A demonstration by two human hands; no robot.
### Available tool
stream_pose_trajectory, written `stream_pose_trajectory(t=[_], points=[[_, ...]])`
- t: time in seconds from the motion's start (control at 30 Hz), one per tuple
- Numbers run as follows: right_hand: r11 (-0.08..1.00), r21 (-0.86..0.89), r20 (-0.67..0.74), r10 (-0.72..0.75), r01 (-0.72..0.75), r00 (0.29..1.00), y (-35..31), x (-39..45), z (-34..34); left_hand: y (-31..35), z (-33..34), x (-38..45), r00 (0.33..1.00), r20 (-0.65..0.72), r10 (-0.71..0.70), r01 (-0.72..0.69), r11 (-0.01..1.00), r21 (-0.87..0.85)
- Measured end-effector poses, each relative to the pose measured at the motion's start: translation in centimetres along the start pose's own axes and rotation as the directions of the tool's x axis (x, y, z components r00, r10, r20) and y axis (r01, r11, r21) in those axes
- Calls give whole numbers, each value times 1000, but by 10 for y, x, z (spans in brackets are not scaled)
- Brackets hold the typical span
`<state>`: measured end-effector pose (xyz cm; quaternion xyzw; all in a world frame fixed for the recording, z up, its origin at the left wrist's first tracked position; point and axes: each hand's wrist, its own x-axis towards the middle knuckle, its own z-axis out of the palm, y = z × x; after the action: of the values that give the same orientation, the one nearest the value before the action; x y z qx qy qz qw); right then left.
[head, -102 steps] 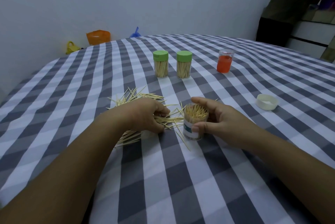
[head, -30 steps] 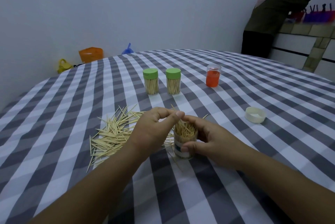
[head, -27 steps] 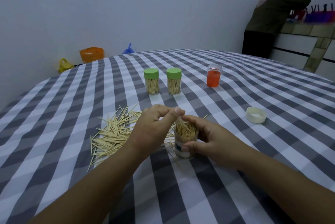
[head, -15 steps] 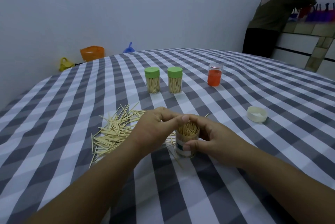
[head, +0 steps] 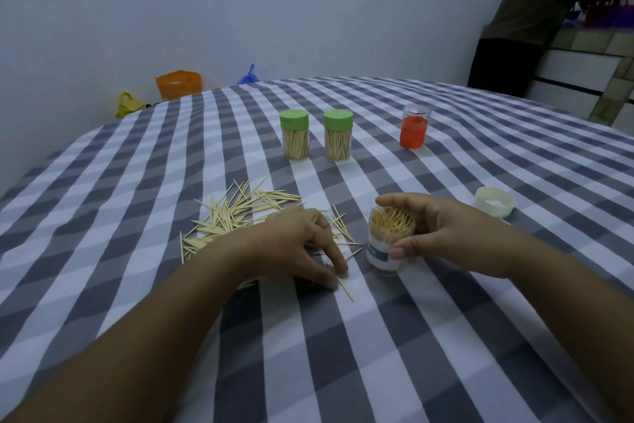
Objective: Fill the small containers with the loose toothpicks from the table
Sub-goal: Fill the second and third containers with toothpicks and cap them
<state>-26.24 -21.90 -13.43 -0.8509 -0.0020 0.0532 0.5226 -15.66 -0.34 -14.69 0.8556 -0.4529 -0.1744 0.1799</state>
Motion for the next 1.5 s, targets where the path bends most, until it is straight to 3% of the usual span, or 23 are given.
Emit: stream_pose_trajectory(t=[0.13, 0.23, 0.33, 0.5, 0.73, 0.93, 1.1, 1.3, 1.5], points=[[1000, 1, -5, 2, -2, 1000, 3, 0, -2, -1, 2, 6, 990, -140, -2, 32, 977, 212], [1000, -9, -8, 2, -2, 1000, 3, 1, -1, -7, 6, 11, 961, -275, -34, 114, 954, 278], [1000, -1, -11, -7, 7, 1000, 2, 2, 0, -9, 11, 16, 939, -345, 9, 106, 944, 313], [1000, 0, -39, -14, 14, 999, 2, 2, 6, -2, 19, 28, 988, -154, 23, 31, 940, 340], [1000, -19, -66, -22, 21, 998, 1, 4, 16, -10, 5, 21, 975, -195, 108, -32, 933, 358], [1000, 1, -74, -29, 29, 997, 0, 5, 22, -23, -5, 5, 967, -219, -133, 120, 990, -73], [999, 1, -80, -36, 36, 996, -1, 6, 26, -21, -10, 1, 969, -181, -167, 146, 981, -125], [999, -2, -86, -45, 45, 995, 0, 6, 27, -21, -15, -7, 967, -32, -253, 254, 967, 31], [997, 27, -80, -64, 66, 995, 1, 7, 28, -17, -13, -2, 961, -229, -153, 192, 968, 161]])
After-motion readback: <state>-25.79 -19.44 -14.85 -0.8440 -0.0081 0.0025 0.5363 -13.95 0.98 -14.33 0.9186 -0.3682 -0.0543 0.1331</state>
